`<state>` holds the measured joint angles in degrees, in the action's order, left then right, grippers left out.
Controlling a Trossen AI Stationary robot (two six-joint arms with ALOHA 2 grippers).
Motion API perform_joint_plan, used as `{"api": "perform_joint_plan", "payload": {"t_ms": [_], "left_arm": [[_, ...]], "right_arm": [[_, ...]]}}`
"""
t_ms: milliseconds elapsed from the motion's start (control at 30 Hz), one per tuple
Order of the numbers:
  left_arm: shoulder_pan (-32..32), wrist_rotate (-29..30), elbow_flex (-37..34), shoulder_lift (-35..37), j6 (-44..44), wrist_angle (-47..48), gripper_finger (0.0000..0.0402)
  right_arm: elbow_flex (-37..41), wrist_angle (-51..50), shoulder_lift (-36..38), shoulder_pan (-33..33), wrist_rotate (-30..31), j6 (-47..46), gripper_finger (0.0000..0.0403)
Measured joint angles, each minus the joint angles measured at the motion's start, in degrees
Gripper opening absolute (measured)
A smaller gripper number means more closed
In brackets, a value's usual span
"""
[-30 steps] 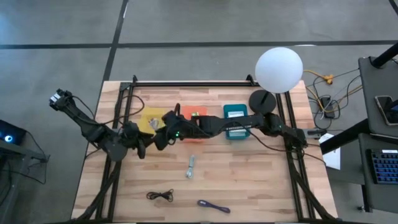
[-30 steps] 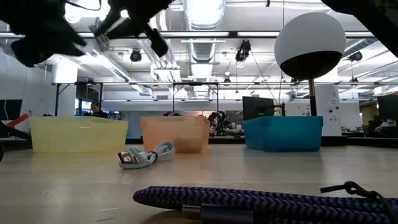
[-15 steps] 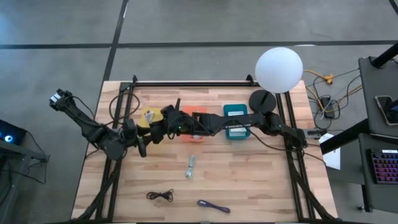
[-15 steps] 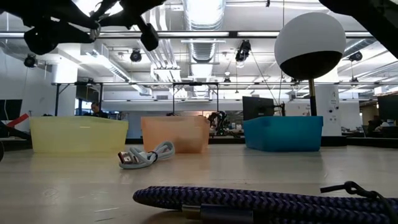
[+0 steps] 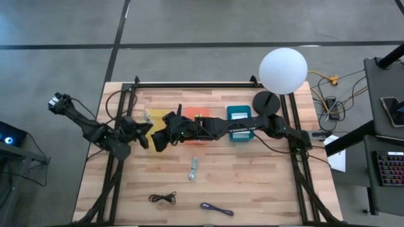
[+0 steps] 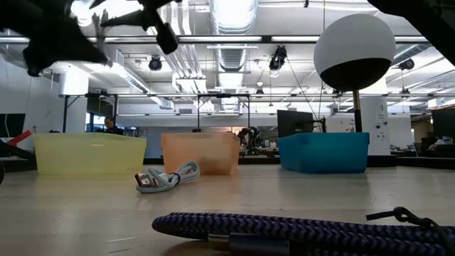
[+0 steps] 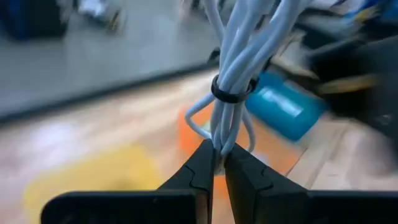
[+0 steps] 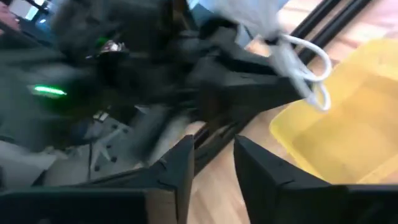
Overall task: Pick and place items into bin
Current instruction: Put the white charger cable into the yellow bin
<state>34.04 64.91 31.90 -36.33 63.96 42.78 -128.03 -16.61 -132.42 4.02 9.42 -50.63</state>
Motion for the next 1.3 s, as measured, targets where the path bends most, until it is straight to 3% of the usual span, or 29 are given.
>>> {"api": "perform_joint_plan", "payload": {"t_ms": [133,233,367,633,767,900,1067,1300], "left_arm": [[-2.91,-10.16,0.0,1.23,18.26,18.17,0.0009],[-4.18,-17.28,-0.03,1.72,20.76,23.26,0.0008],[-4.77,-21.74,-0.06,7.56,17.21,21.67,0.0011],[-5.94,-24.14,-2.85,17.78,19.35,20.33,0.0034],[-5.96,-24.56,-5.57,21.18,17.24,14.69,0.0048],[-6.02,-25.54,-7.44,19.43,17.51,12.08,0.0045],[-7.12,-26.67,-6.84,10.9,19.97,12.07,0.0037],[-11.04,-33.36,-3.67,2.34,23.34,11.48,0.0081]], "right_arm": [[-2.09,-4.87,0.98,-0.28,0.13,-0.08,0.0132],[-2.85,-8.11,1.71,-0.16,0.77,0.06,0.015],[-2.88,-8.4,2.3,0.51,0.87,-0.01,0.0165],[-2.88,-8.1,2.45,1.42,1.63,-1.01,0.0175],[-2.88,-8.12,2.45,2.11,2.45,-1.47,0.0177],[-2.9,-8.2,2.45,2.69,2.77,-1.8,0.0178],[-2.89,-8.56,2.4,3.14,2.72,-2.51,0.0178],[-2.9,-8.58,2.4,3.4,2.74,-3.29,0.0178]]}}
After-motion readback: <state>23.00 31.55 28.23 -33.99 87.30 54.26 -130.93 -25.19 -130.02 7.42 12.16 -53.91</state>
